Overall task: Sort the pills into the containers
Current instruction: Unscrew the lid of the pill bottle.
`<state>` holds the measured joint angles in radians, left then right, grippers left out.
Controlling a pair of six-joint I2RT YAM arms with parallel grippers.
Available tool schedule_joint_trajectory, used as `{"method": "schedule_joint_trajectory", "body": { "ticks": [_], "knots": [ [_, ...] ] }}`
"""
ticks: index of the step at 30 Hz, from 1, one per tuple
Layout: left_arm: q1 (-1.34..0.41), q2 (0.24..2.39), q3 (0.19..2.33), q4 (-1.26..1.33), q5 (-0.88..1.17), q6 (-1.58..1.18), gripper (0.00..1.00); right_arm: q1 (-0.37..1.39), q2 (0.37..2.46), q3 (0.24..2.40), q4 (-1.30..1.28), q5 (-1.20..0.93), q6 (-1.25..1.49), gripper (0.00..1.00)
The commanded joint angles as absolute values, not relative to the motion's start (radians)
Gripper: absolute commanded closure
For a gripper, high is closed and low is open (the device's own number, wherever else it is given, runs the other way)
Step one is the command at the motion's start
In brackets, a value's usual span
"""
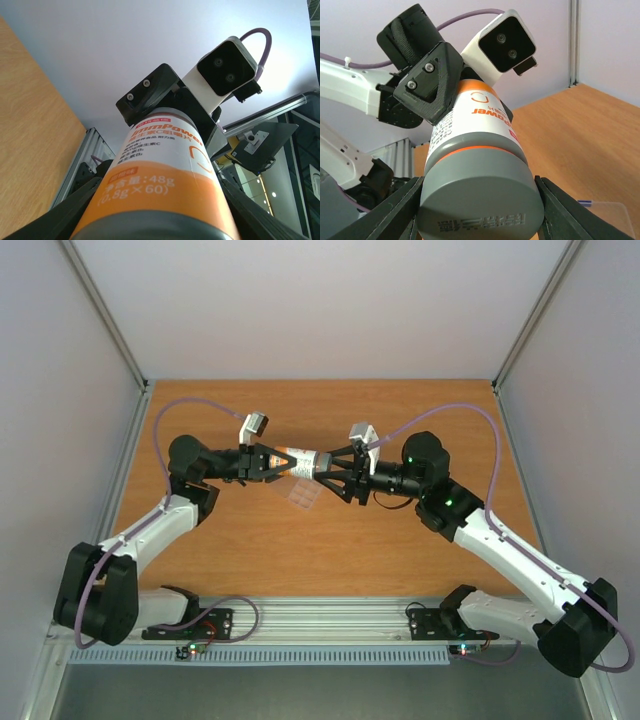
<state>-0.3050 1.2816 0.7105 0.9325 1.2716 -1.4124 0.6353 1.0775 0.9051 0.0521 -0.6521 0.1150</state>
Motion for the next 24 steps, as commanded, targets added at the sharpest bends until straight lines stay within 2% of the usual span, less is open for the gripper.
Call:
{"method": "schedule_joint_trajectory", "body": {
  "ticks": [1,6,9,16,24],
  "knots": [
    [-0.237,1.258,0.724,0.889,1.103,-1.412,0.88,0.64,1.043,0.95,-0.027,-0.616,0.033,0.49],
    [-0.239,1.246,0.726,0.847,1.081,-1.376,0.9,0.64,1.056,1.017,-0.032,-0.609,0.094,0.15],
    [-0.238,1.238,0.727,0.849,1.073,-1.378,0.91,0.639,1.074,1.067,-0.065,-0.603,0.118,0.07],
    [-0.239,1.221,0.721,0.859,1.063,-1.39,0.91,0.604,1.117,1.137,-0.071,-0.64,0.27,0.06],
    [-0.24,1.156,0.7,0.886,1.036,-1.309,0.91,0.507,1.227,1.138,0.042,-0.791,0.87,0.12]
  ]
}}
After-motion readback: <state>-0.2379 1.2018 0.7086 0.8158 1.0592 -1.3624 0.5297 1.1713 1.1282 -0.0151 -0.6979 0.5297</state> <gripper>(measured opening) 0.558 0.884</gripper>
